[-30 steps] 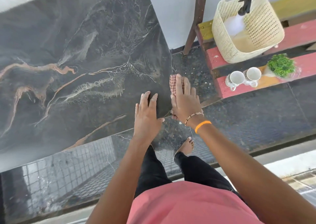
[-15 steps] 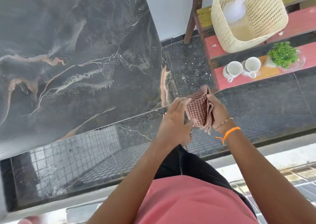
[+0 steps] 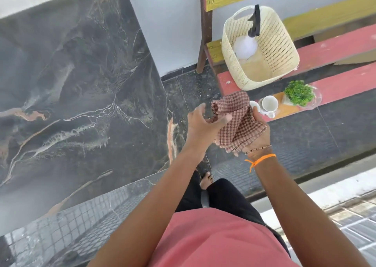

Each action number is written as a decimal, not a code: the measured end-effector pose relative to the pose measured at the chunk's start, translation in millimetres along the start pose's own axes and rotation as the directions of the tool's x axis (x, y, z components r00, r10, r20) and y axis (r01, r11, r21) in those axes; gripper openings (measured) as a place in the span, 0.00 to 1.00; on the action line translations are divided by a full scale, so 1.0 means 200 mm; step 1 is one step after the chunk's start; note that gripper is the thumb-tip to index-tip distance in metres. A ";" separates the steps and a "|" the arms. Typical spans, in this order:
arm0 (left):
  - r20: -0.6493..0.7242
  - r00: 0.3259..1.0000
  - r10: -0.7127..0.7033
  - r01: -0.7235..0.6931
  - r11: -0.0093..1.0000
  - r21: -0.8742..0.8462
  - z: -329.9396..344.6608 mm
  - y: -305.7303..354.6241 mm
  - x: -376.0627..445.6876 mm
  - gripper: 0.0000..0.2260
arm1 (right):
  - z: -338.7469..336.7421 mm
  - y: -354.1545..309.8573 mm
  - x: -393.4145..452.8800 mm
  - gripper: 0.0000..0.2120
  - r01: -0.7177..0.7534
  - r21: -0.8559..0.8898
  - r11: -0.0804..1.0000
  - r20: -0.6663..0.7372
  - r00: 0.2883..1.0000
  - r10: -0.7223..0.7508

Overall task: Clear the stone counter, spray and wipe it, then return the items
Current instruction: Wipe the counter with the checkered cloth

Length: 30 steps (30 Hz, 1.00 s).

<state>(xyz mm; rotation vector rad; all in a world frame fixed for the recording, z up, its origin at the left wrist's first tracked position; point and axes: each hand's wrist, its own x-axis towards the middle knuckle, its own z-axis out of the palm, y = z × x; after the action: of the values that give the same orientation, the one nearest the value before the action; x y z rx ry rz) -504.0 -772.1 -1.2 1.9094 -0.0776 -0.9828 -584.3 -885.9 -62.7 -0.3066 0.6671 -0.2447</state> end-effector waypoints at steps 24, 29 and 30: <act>0.138 0.990 -0.003 0.043 0.958 -0.283 0.62 0.44 0.51 0.21 | 0.09 -0.82 0.38 0.34 -0.220 -0.368 0.903 0.026 0.969 0.247; 0.090 0.993 -0.080 0.114 0.875 -0.470 0.66 0.49 0.64 0.10 | -0.01 -1.04 0.49 0.20 -0.103 -0.748 0.656 -0.046 0.994 0.103; 0.116 0.989 -0.095 0.141 0.845 -0.515 0.65 0.50 0.66 0.10 | -0.03 -1.08 0.52 0.19 -0.091 -0.803 0.589 -0.055 0.995 0.079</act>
<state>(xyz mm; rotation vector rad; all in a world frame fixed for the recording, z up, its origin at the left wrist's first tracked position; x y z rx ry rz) -467.4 -977.3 -33.1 1.3792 0.2422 -1.0419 -535.9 -1119.7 -49.1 -1.1624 0.7766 0.1811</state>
